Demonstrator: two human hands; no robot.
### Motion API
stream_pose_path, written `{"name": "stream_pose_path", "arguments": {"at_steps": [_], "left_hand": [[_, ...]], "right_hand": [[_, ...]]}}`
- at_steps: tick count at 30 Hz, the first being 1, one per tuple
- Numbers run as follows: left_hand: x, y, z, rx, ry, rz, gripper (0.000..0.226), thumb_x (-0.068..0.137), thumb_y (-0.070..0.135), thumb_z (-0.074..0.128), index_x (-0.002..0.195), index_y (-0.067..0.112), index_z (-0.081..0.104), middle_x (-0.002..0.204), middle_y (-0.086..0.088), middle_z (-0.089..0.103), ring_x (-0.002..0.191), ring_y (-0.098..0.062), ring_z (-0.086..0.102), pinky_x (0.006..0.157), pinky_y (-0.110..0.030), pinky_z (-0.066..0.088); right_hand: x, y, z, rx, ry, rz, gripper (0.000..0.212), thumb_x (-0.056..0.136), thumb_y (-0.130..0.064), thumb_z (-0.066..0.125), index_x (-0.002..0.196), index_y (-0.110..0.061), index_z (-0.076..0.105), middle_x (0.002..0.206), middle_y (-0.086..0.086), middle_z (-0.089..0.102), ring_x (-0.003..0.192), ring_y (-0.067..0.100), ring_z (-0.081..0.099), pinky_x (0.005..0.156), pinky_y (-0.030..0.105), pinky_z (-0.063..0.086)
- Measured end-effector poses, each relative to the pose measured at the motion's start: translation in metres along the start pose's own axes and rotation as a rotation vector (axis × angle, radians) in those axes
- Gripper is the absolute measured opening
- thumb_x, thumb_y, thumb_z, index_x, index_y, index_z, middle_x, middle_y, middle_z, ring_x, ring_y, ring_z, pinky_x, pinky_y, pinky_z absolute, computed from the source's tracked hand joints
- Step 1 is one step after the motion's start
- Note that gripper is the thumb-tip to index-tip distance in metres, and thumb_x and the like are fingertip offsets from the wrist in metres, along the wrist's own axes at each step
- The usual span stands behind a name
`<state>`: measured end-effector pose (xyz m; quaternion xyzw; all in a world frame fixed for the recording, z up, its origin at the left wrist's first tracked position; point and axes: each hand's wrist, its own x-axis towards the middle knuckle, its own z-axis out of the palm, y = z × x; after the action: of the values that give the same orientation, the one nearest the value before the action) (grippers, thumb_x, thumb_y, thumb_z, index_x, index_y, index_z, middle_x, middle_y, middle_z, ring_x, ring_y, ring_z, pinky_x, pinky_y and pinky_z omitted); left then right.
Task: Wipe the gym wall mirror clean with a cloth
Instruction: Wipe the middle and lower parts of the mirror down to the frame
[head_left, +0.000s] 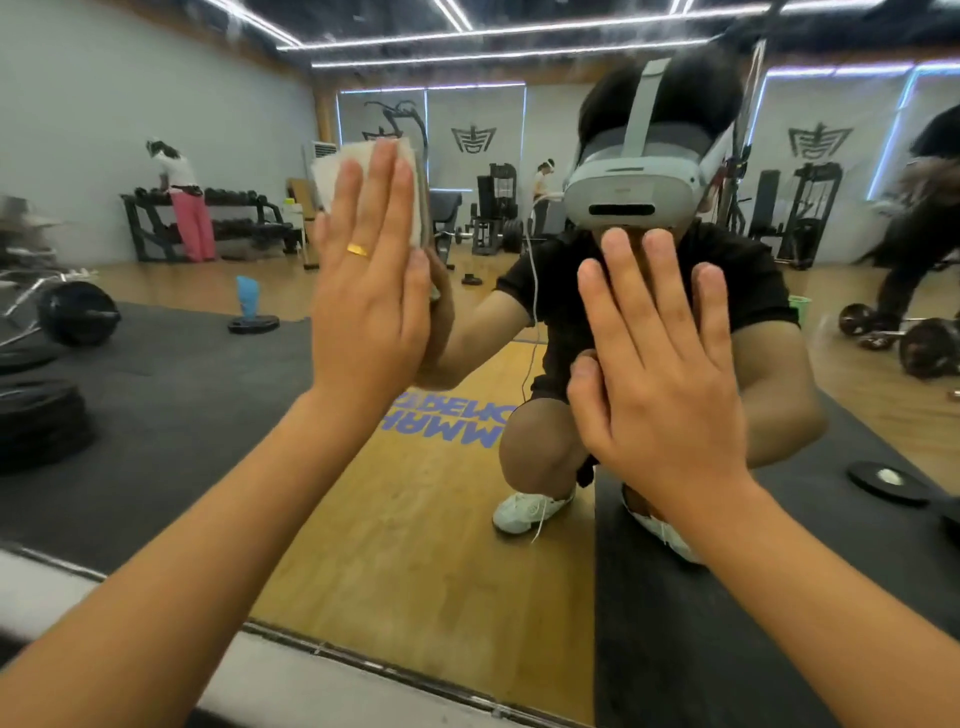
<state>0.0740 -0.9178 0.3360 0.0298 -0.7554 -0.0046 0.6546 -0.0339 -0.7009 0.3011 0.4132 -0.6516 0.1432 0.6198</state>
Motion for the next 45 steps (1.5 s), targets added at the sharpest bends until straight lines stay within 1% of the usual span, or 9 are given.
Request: {"name": "stream_pose_path", "arguments": {"at_steps": [8,12,17,20,29,32,36,39,45], "left_hand": [[-0.046,-0.036,-0.008,-0.004,-0.047,0.078,0.053,0.106,0.015,0.035,0.156,-0.004,0.035,0.165,-0.019,0.03,0.158,-0.03,0.017,0.126,-0.055,0.021],[-0.01,-0.016,-0.007,-0.067,0.008,-0.095,0.056,0.107,0.02,0.031,0.161,0.005,0.028,0.17,-0.008,0.021,0.159,-0.027,0.013,0.13,-0.043,0.007],[-0.023,-0.004,0.006,-0.039,0.056,-0.137,0.057,0.107,0.02,0.03,0.161,0.002,0.026,0.17,-0.01,0.02,0.16,-0.028,0.013,0.128,-0.051,0.014],[-0.034,-0.004,0.007,0.024,0.022,-0.122,0.057,0.108,0.022,0.028,0.161,0.002,0.025,0.171,-0.008,0.017,0.16,-0.026,0.012,0.129,-0.044,0.011],[-0.043,0.006,0.003,0.137,-0.103,-0.095,0.057,0.11,0.021,0.028,0.162,0.002,0.018,0.171,-0.013,0.016,0.16,-0.029,0.01,0.129,-0.043,0.01],[-0.041,-0.005,-0.006,0.158,-0.148,-0.014,0.057,0.11,0.022,0.03,0.161,0.0,0.019,0.17,-0.015,0.018,0.16,-0.027,0.008,0.128,-0.049,0.015],[-0.04,-0.04,-0.02,0.192,-0.16,0.197,0.055,0.111,0.027,0.027,0.159,0.001,0.021,0.168,-0.015,0.022,0.158,-0.029,0.014,0.123,-0.057,0.027],[-0.04,-0.061,-0.025,0.209,-0.146,0.337,0.053,0.112,0.028,0.027,0.16,0.005,0.024,0.167,-0.007,0.022,0.157,-0.028,0.02,0.124,-0.053,0.027],[-0.031,-0.084,-0.03,0.186,-0.145,0.48,0.051,0.111,0.027,0.028,0.158,0.007,0.031,0.166,-0.01,0.028,0.156,-0.029,0.026,0.122,-0.054,0.031]], "right_hand": [[0.001,-0.003,0.002,0.008,0.007,0.012,0.064,0.098,-0.021,0.05,0.158,-0.004,0.035,0.167,0.016,0.027,0.156,0.037,0.021,0.126,0.058,0.015],[0.003,-0.005,0.003,0.012,-0.003,0.011,0.065,0.098,-0.021,0.049,0.159,-0.005,0.034,0.167,0.015,0.025,0.157,0.036,0.019,0.127,0.058,0.014],[0.003,-0.006,0.004,0.047,0.004,0.012,0.065,0.098,-0.022,0.045,0.159,-0.006,0.033,0.168,0.014,0.025,0.157,0.034,0.02,0.127,0.057,0.015],[0.004,-0.003,0.004,0.041,0.016,0.011,0.064,0.099,-0.023,0.042,0.16,-0.006,0.032,0.169,0.013,0.024,0.157,0.033,0.019,0.128,0.055,0.013],[-0.002,0.001,-0.006,0.063,-0.088,0.044,0.068,0.098,-0.023,0.044,0.161,-0.004,0.028,0.17,0.015,0.017,0.158,0.034,0.012,0.126,0.06,0.013],[0.011,-0.014,-0.008,0.1,-0.106,0.005,0.068,0.095,-0.023,0.044,0.159,-0.002,0.031,0.17,0.019,0.015,0.158,0.037,0.009,0.125,0.064,0.008],[0.04,-0.078,-0.001,0.2,-0.037,-0.024,0.067,0.094,-0.02,0.041,0.158,-0.001,0.033,0.169,0.017,0.02,0.158,0.033,0.013,0.129,0.052,-0.002],[0.044,-0.103,0.018,0.186,-0.055,0.019,0.067,0.095,-0.021,0.043,0.158,-0.002,0.034,0.169,0.015,0.022,0.158,0.031,0.013,0.129,0.054,0.005],[0.039,-0.116,0.04,0.04,-0.02,0.022,0.067,0.098,-0.025,0.049,0.159,-0.004,0.032,0.168,0.015,0.024,0.157,0.032,0.02,0.126,0.058,0.019]]}}
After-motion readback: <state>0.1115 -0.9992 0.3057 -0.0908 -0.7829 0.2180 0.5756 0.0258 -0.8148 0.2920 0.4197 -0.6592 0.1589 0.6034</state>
